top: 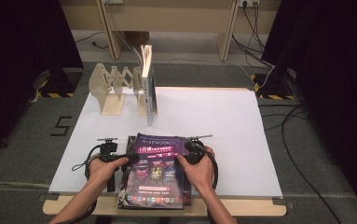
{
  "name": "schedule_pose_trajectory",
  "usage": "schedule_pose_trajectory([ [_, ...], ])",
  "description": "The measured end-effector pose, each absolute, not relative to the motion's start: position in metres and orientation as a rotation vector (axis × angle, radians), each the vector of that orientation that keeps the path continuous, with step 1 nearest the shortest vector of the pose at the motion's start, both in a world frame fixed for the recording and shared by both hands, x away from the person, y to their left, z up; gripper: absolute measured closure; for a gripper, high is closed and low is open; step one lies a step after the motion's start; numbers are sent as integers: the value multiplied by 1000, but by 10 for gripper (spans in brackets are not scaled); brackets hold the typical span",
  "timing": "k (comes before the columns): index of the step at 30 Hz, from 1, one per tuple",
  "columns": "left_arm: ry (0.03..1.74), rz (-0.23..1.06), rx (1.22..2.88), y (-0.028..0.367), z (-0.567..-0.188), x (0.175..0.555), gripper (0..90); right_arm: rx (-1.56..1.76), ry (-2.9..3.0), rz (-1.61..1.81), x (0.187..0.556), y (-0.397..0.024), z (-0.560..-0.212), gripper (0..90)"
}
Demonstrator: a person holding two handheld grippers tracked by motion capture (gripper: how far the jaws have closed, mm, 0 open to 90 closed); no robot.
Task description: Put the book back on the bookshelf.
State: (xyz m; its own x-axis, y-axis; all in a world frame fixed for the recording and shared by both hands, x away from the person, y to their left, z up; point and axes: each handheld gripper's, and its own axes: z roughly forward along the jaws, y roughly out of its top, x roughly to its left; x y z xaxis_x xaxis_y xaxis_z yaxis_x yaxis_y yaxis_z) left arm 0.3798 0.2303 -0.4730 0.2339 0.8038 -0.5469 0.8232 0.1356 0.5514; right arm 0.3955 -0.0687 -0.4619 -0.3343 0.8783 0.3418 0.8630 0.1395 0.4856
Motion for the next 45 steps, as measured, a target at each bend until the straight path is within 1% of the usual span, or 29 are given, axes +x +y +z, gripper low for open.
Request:
schedule_pose_trajectory([
  [3,1533,-30,1616,227,-472,376,633,1807,2352,969,395,-68,-461,547],
  [5,1520,-61,1617,221,-475,372,624,1803,2348,968,395,-68,-462,547],
  [7,1503,-25,1662,218,-475,370,635,1807,2349,965,395,-67,-461,547],
  [8,1499,-18,1667,219,-476,370,662,1809,2347,968,395,-67,-462,547],
  [9,1496,-31,1664,221,-476,371,701,1809,2345,972,395,-67,-462,547],
  [11,1483,-53,1665,224,-476,372,751,1811,2355,967,396,-68,-461,545],
  [14,1466,-78,1677,226,-473,375,799,1798,2397,952,401,-70,-459,537],
  [16,1462,-96,1677,228,-472,377,812,1798,2416,1006,409,-74,-459,535],
  [18,1466,-100,1683,231,-471,378,815,1794,2398,1026,419,-76,-455,509],
  [27,1472,-61,1747,247,-466,381,809,1779,2354,1059,452,-71,-439,501],
  [34,1472,-39,1773,248,-468,383,802,1786,2371,1029,472,-59,-448,501],
  [45,1474,-34,1789,248,-469,385,798,1812,2371,1014,488,-49,-457,487],
])
